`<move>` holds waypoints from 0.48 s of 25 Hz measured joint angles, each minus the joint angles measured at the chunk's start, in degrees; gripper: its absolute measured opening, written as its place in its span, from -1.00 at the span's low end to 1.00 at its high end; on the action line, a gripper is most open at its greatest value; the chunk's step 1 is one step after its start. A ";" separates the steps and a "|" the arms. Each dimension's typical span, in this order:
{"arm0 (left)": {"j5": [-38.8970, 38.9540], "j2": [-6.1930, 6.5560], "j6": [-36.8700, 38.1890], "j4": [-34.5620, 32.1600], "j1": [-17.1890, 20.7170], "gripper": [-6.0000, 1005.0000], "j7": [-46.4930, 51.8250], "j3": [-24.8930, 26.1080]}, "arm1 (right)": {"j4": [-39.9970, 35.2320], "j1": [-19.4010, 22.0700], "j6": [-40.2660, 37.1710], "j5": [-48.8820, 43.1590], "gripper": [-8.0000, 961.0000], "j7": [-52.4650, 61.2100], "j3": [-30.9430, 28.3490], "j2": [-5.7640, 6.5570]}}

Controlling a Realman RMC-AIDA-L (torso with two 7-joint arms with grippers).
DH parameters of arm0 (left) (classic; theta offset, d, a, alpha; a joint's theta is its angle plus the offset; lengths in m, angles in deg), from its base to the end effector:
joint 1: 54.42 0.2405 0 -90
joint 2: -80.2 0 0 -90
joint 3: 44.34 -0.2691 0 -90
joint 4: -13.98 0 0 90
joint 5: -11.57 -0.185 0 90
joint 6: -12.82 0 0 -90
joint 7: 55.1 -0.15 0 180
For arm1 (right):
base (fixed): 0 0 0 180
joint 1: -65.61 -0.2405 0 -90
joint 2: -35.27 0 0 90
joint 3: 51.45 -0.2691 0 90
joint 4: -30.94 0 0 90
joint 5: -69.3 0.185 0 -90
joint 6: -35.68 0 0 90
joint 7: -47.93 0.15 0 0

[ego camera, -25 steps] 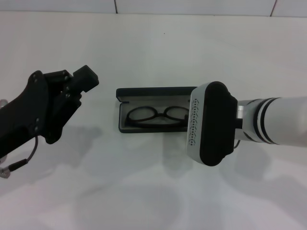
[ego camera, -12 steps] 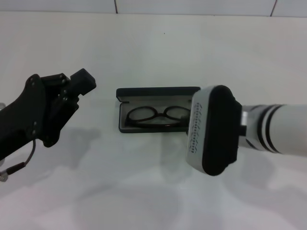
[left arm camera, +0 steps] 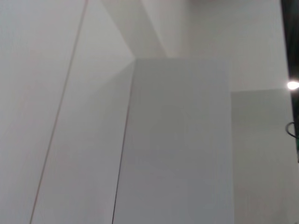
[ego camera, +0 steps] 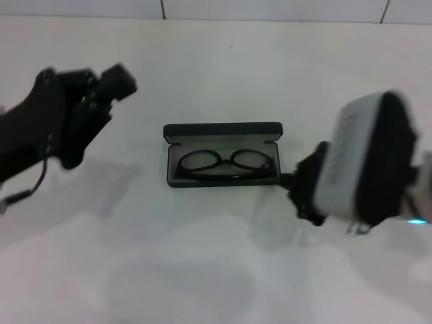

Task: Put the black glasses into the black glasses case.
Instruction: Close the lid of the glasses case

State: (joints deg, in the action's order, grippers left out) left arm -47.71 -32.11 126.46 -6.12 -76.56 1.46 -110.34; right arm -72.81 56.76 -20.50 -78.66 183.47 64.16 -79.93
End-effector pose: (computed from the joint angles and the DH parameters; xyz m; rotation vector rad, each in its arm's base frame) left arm -0.2324 0.2538 0.0441 -2.3833 -0.1911 -1.6217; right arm 0.1629 0.2574 -0.0564 -2.6400 0.0264 -0.1745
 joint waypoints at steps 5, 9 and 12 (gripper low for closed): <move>0.12 1.09 -1.72 -0.29 -3.94 -0.91 1.38 -0.01 | -2.51 1.56 -10.09 13.81 -0.99 -4.44 -13.79 0.45; 0.12 2.09 -4.58 -1.00 -6.39 -0.91 3.85 0.06 | -1.19 1.81 -23.69 31.14 -0.98 -10.39 -33.00 0.48; -0.57 2.70 -8.06 -3.57 -7.44 -0.91 7.48 0.09 | 0.13 1.29 -33.64 36.43 -0.98 -12.01 -43.14 0.49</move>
State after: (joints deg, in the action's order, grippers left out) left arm -48.29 -29.42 118.39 -9.69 -84.00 8.94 -110.25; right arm -72.68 58.04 -54.14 -42.22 171.46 21.02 -79.44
